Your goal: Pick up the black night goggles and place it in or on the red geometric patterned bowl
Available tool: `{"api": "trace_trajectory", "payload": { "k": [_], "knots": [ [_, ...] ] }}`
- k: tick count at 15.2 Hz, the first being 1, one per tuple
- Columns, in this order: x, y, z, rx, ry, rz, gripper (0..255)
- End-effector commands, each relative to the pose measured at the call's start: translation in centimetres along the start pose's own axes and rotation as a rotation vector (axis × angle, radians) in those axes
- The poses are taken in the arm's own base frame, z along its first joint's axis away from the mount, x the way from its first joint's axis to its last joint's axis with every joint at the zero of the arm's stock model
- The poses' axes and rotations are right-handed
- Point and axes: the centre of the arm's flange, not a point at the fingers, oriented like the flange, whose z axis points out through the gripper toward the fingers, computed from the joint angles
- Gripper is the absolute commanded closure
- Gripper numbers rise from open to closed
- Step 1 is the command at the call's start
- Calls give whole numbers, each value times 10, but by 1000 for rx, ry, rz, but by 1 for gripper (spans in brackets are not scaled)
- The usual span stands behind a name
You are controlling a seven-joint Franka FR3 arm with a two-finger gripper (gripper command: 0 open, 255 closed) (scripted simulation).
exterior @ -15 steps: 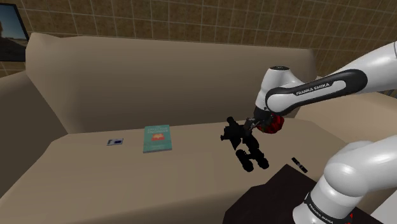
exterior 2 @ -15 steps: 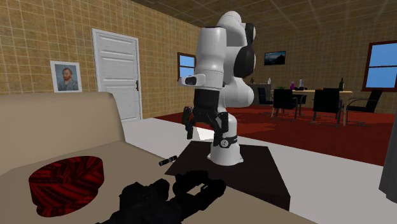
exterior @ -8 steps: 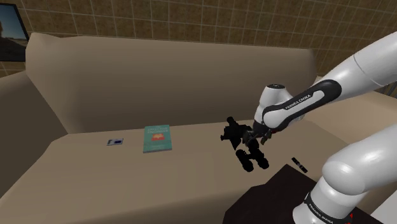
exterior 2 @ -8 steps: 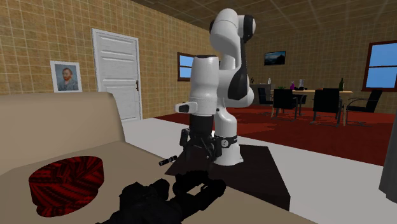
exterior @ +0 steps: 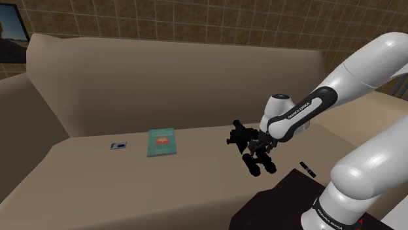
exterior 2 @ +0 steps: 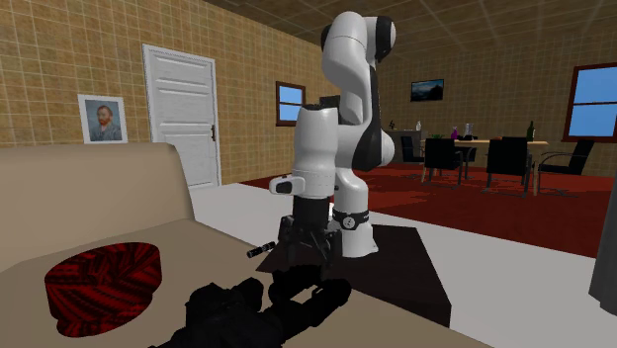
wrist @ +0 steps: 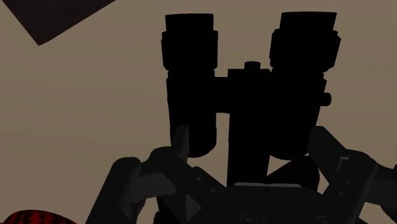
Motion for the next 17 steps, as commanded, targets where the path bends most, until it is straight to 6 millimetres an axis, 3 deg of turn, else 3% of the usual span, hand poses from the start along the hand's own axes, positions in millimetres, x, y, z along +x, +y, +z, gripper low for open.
{"api": "trace_trajectory", "payload": {
  "k": [1,5,6,15,17],
  "knots": [
    [0,0,1,0,0,0,0],
    [0,0,1,0,0,0,0],
    [0,0,1,0,0,0,255],
    [0,0,1,0,0,0,255],
    [1,0,-10,0,0,0,255]
  ]
}}
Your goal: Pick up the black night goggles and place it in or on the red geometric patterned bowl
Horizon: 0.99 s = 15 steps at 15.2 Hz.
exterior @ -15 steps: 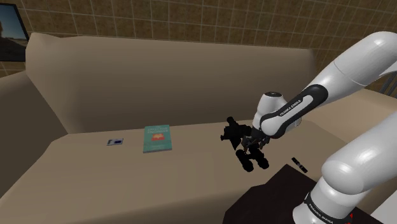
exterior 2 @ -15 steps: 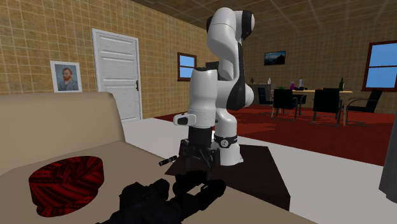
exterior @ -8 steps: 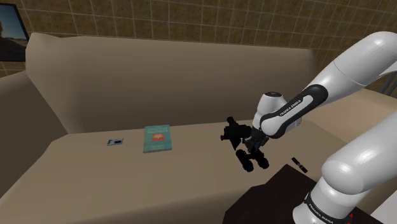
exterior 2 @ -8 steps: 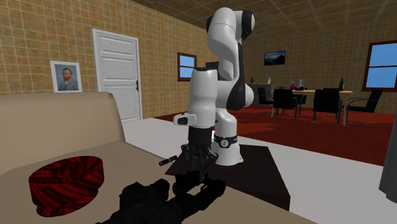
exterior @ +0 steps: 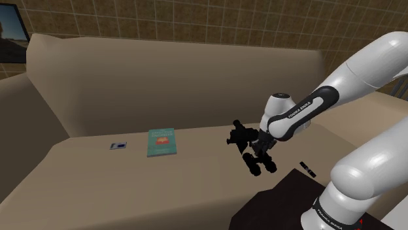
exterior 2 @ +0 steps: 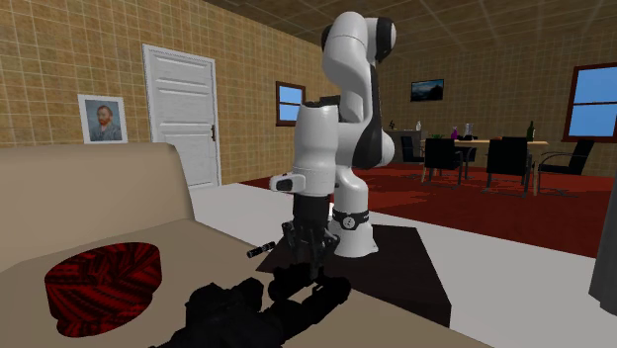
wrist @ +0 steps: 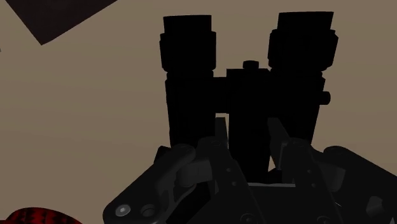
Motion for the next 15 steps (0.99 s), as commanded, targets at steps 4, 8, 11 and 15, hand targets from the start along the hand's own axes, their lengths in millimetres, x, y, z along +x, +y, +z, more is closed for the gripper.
{"api": "trace_trajectory", "payload": {
  "k": [4,8,11,15],
  "knots": [
    [3,1,-26,0,0,0,255],
    [4,2,-47,0,0,0,255],
    [6,2,-63,0,0,0,255],
    [7,3,-84,0,0,0,255]
  ]
}}
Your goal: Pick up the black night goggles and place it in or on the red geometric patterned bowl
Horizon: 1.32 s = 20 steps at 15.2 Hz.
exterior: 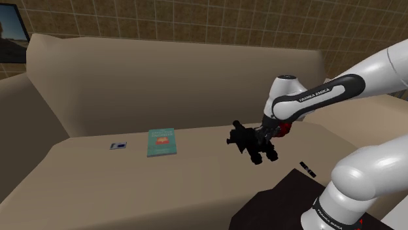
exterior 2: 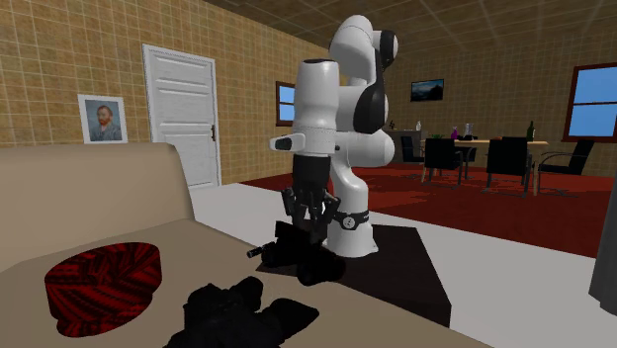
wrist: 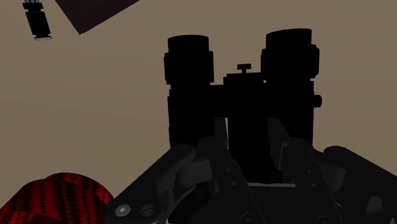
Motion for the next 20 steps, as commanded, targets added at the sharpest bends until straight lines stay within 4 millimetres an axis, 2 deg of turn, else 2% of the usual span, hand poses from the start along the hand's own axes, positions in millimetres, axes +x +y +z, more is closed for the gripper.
{"api": "trace_trajectory", "payload": {
  "k": [1,20],
  "knots": [
    [1,1,-12,0,0,0,255],
    [10,3,-112,0,0,0,255]
  ]
}}
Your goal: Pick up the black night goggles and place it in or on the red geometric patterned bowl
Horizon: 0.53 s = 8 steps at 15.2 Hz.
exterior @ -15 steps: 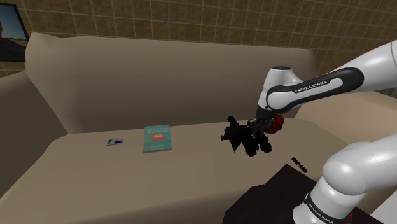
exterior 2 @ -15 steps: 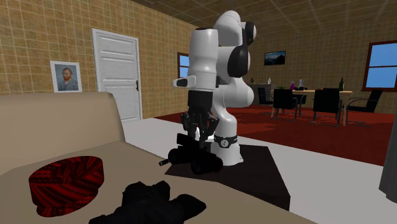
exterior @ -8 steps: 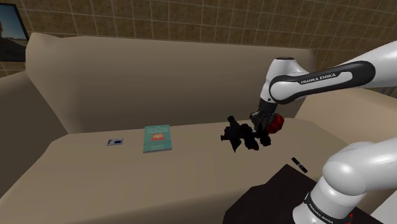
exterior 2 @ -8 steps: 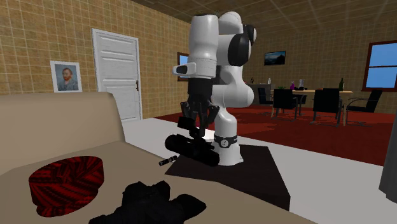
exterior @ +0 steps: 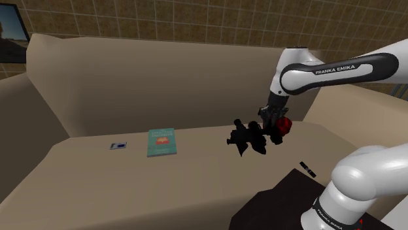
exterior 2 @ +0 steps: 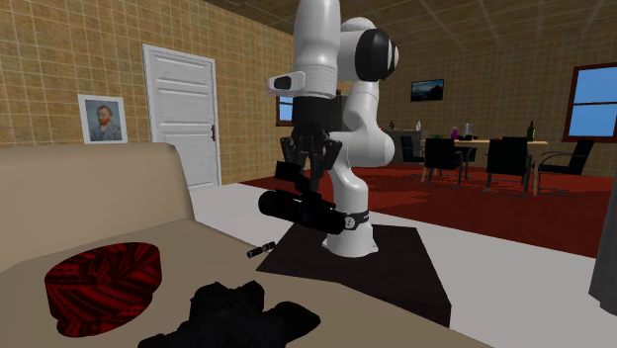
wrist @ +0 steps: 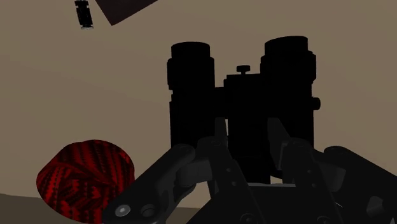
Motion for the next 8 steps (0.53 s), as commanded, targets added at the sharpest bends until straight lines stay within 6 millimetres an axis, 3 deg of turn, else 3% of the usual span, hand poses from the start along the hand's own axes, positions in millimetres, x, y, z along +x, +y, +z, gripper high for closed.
{"api": "trace_trajectory", "payload": {
  "k": [1,8],
  "knots": [
    [1,1,-9,0,0,0,255],
    [62,70,-9,0,0,0,255]
  ]
}}
